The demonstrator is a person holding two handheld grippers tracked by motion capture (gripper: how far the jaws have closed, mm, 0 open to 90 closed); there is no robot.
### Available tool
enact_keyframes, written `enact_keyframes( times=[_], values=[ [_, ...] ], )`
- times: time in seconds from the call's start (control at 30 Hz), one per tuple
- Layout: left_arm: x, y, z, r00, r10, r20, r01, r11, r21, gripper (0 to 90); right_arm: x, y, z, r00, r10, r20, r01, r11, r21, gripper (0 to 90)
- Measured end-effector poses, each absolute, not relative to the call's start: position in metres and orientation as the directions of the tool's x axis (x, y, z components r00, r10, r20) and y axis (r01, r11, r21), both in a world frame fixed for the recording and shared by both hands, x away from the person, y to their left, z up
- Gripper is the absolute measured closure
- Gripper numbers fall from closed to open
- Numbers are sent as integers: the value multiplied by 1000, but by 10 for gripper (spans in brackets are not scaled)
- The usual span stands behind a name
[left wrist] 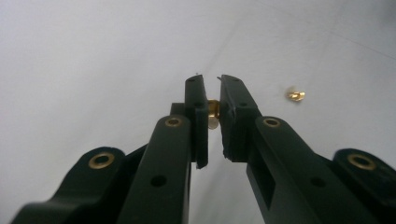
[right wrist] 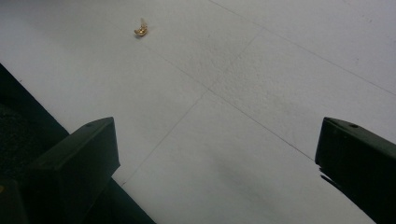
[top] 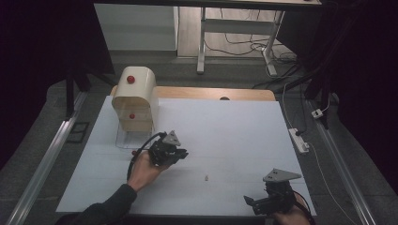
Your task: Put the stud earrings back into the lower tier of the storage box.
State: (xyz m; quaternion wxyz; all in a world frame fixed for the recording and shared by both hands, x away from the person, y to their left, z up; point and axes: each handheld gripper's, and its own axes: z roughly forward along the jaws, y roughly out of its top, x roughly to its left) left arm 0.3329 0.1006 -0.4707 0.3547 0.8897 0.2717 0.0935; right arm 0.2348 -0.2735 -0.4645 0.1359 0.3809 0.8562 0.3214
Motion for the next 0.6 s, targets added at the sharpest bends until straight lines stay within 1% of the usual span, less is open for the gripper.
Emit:
enact_keyframes(
  times=[0.3,0.6],
  values=[
    [340,164,-448,737,669,-92,512,-464,723,813,235,-273,-465,-673,740,13,567,504,652,0],
    [342,218,-439,642,759,-107,582,-391,713,812,236,-272,-465,-674,738,11,569,510,645,0]
  ],
)
